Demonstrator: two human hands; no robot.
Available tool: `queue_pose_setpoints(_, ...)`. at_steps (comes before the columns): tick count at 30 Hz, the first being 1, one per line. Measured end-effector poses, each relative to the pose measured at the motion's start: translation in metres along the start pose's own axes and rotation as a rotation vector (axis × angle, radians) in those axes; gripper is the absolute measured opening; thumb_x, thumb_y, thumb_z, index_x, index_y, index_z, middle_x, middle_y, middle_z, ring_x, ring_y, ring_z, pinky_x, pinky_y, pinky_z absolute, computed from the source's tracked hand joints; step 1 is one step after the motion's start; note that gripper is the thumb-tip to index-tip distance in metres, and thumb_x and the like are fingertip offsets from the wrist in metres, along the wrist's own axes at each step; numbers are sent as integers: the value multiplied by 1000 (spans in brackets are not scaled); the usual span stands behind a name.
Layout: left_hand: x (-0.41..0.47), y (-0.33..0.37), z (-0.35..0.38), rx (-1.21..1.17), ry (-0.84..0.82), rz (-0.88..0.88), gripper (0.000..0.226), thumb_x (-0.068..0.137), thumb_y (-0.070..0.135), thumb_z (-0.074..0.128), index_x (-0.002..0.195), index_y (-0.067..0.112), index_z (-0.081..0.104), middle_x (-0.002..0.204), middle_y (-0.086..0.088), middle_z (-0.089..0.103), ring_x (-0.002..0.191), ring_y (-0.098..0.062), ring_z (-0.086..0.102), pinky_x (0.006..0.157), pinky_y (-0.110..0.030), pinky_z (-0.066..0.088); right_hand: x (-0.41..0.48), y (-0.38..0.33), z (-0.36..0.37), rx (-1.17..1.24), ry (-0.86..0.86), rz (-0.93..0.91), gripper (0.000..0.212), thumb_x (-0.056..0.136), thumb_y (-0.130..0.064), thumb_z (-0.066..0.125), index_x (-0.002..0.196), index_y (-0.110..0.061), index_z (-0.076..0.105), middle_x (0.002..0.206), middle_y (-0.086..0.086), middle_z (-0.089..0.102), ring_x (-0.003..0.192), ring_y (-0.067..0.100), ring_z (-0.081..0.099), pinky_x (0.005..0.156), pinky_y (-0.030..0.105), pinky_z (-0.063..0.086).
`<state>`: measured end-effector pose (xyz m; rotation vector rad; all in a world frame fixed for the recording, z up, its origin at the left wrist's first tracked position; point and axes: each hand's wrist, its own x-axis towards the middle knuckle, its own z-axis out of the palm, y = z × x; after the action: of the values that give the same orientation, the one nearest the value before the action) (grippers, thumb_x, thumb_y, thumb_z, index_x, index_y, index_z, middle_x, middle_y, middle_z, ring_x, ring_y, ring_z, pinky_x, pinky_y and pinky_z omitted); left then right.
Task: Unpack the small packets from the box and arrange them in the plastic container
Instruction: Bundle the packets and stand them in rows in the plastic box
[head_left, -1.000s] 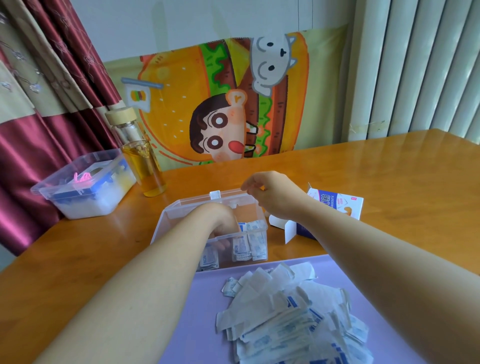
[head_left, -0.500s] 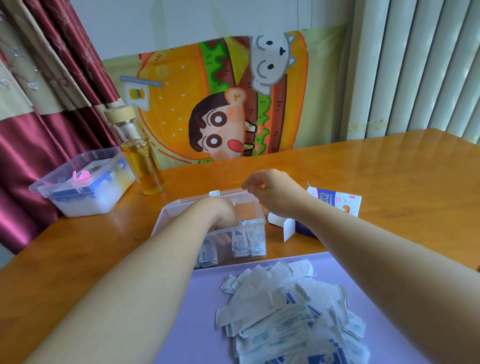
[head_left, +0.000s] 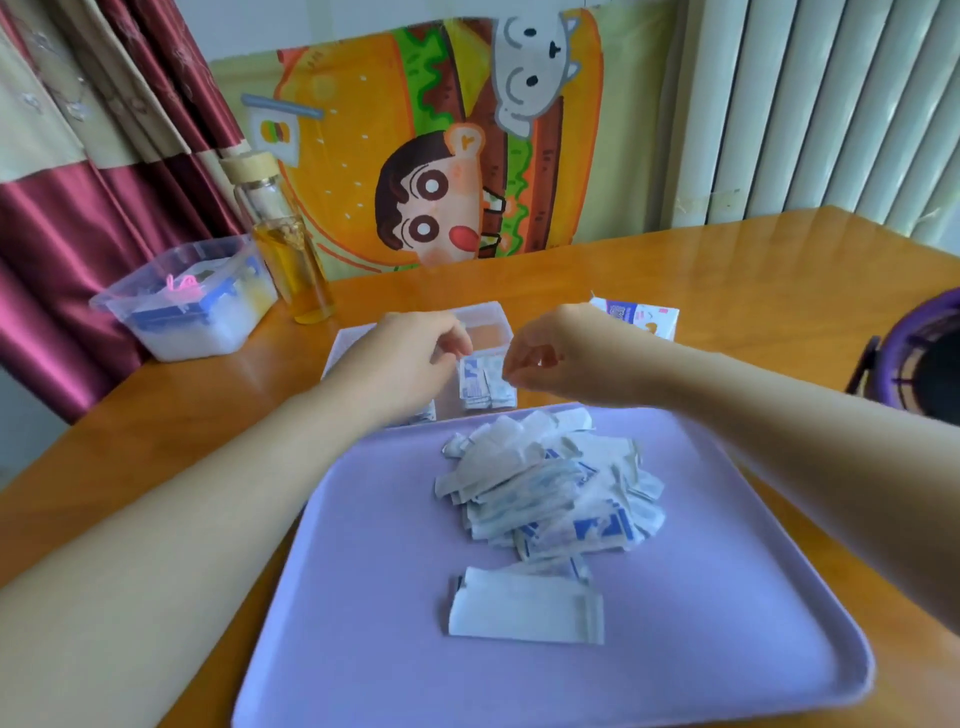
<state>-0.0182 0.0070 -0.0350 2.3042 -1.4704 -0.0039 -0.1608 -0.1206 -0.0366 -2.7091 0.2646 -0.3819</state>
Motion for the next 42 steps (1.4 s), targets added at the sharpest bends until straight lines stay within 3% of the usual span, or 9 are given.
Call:
queue_pose_setpoints(5, -67, 11, 18, 14, -355, 111, 14, 89, 21, 58, 100, 28, 63, 94, 17, 63, 82, -3, 59, 71, -12, 44, -56, -25, 21, -119, -434, 14, 14, 85, -31, 65, 96, -28, 70, 86, -17, 69, 72, -1, 60, 66, 16, 47)
queue_pose_setpoints(15, -115, 22, 58, -27, -539, 27, 37, 81, 33, 69, 113, 19, 55, 105, 6, 58, 91, -12, 53, 82, -27, 46, -84, -56, 56, -259, -584, 117, 53, 79, -40, 71, 120, -10, 56, 115, 6, 61, 103, 24, 56, 81, 33, 42)
queue_pose_setpoints(21, -127, 29, 49, -36, -579, 28, 12, 87, 30, 62, 89, 24, 52, 84, 6, 55, 72, -10, 49, 62, -23, 37, -82, -62, 56, -267, -669, 145, 44, 80, -41, 69, 113, -13, 60, 111, 3, 62, 98, 21, 56, 77, 29, 43)
queue_pose_setpoints(25, -137, 24, 46, -121, -495, 49, 13, 86, 30, 63, 86, 28, 50, 91, 6, 59, 75, -8, 52, 65, -24, 43, -86, -62, 58, -188, -619, 119, 36, 81, -40, 67, 110, -19, 63, 97, -8, 60, 94, 16, 56, 84, 30, 47)
queue_pose_setpoints(28, -139, 15, 44, -258, -408, 6, 13, 86, 28, 65, 85, 30, 52, 86, 9, 58, 75, -7, 53, 70, -22, 44, -86, -57, 52, -2, -392, 117, 22, 80, -34, 70, 99, -23, 65, 77, -17, 55, 78, 10, 54, 67, 20, 42)
queue_pose_setpoints(31, -144, 15, 38, -785, -401, -236, 10, 92, 14, 57, 100, 20, 57, 92, 1, 64, 80, -10, 63, 69, -19, 50, -85, -54, 51, 404, -89, 215, 18, 77, -23, 76, 84, -14, 62, 69, -8, 59, 62, 7, 53, 55, 13, 40)
queue_pose_setpoints(34, -150, 22, 38, -1304, -468, -377, 26, 95, 5, 47, 119, 9, 53, 100, -9, 68, 86, -26, 70, 73, -36, 58, -84, -57, 59, 799, -17, 280, 18, 75, -12, 77, 83, -13, 61, 72, 4, 63, 66, 14, 58, 64, 24, 48)
queue_pose_setpoints(38, -155, 24, 40, -1562, -532, -360, 34, 86, 17, 49, 117, 9, 58, 105, -13, 70, 86, -26, 70, 72, -40, 59, -83, -63, 69, 843, 5, 301, 19, 78, -9, 74, 90, -13, 60, 67, 3, 63, 60, 13, 58, 60, 22, 46)
queue_pose_setpoints(42, -155, 19, 50, -1603, -344, -408, 25, 94, 13, 44, 112, 7, 61, 100, -12, 72, 83, -23, 70, 70, -37, 58, -82, -61, 78, 933, 82, 346, 16, 82, -8, 70, 95, -13, 63, 65, -1, 68, 58, 13, 63, 66, 24, 54)
